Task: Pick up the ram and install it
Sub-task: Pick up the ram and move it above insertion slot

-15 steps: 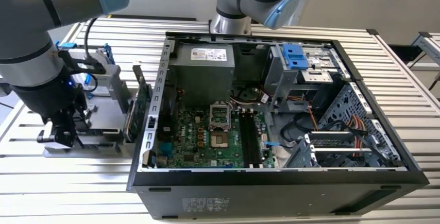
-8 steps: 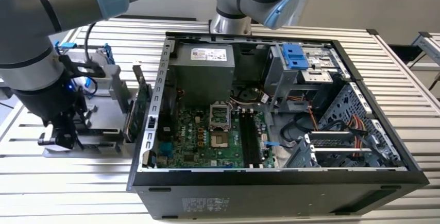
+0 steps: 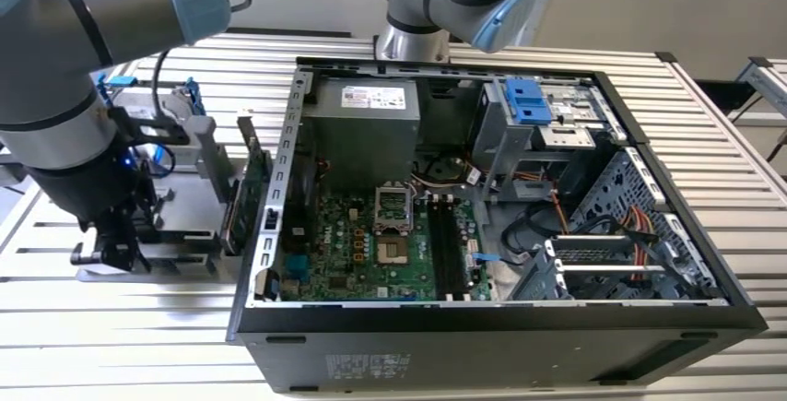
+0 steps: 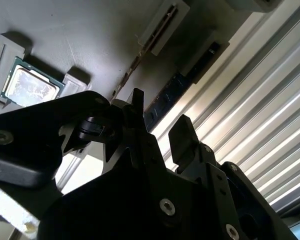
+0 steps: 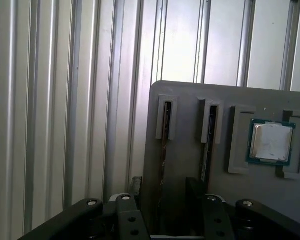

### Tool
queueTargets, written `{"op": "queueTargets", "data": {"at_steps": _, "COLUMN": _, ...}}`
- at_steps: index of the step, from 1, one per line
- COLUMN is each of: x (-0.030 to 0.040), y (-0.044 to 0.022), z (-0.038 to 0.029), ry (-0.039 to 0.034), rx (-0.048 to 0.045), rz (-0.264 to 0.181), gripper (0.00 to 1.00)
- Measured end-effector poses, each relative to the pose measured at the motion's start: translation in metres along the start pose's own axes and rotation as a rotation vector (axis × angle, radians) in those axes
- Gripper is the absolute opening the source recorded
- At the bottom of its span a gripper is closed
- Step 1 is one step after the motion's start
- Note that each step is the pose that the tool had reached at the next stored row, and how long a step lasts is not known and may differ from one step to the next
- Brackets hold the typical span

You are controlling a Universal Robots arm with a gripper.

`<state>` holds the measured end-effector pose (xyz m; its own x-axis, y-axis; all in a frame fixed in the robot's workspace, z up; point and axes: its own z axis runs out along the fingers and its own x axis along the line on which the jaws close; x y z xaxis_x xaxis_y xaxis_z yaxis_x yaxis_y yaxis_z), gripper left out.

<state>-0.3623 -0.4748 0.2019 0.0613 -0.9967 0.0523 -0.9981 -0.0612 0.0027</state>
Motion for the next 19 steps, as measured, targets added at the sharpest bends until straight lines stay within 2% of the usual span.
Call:
{"op": "queueTargets", "data": {"at_steps": 9, "x": 0.0031, "y": 0.0007, "z": 0.0047, "ry": -0.0001, "rx": 0.0001, "rz": 0.0, "gripper": 1.0}}
{"op": "queueTargets", "data": {"at_steps": 19, "x": 0.0035, "y": 0.0007, "z": 0.0049, "ry": 0.0, "rx": 0.0, "rz": 0.0, "gripper": 1.0}}
